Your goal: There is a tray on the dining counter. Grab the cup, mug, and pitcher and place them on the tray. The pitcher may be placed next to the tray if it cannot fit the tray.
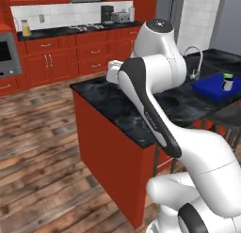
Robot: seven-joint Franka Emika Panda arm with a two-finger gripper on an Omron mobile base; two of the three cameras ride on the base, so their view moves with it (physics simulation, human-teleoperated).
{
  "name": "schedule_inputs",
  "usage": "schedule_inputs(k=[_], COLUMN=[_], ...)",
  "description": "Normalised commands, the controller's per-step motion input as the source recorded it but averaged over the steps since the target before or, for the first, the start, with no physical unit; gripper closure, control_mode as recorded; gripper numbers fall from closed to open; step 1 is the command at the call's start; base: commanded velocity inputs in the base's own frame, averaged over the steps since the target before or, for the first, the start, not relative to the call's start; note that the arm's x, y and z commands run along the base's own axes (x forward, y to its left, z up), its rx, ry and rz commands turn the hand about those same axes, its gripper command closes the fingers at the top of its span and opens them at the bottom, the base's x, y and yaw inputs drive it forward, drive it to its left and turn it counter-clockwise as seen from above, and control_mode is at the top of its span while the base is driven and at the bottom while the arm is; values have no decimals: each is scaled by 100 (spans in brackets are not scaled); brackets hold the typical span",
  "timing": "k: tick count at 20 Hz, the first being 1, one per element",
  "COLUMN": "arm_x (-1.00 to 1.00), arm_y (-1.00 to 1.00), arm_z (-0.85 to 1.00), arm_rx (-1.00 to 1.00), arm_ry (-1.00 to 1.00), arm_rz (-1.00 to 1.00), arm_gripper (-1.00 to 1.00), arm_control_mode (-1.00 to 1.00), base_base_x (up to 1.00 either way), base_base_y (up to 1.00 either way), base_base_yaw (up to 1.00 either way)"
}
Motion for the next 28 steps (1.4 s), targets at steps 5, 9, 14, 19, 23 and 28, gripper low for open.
schedule_inputs(k=[5,9,14,19,23,28], arm_x=[0,0,0,0,0,0], arm_y=[0,0,0,0,0,0], arm_z=[0,0,0,0,0,0], arm_rx=[0,0,0,0,0,0], arm_ry=[0,0,0,0,0,0], arm_rz=[0,0,0,0,0,0], arm_gripper=[-100,-100,-100,-100,-100,-100], arm_control_mode=[100,100,100,100,100,100], base_base_x=[88,88,86,86,76,45], base_base_y=[100,100,100,100,100,100], base_base_yaw=[-7,-8,-9,-10,-12,-19])
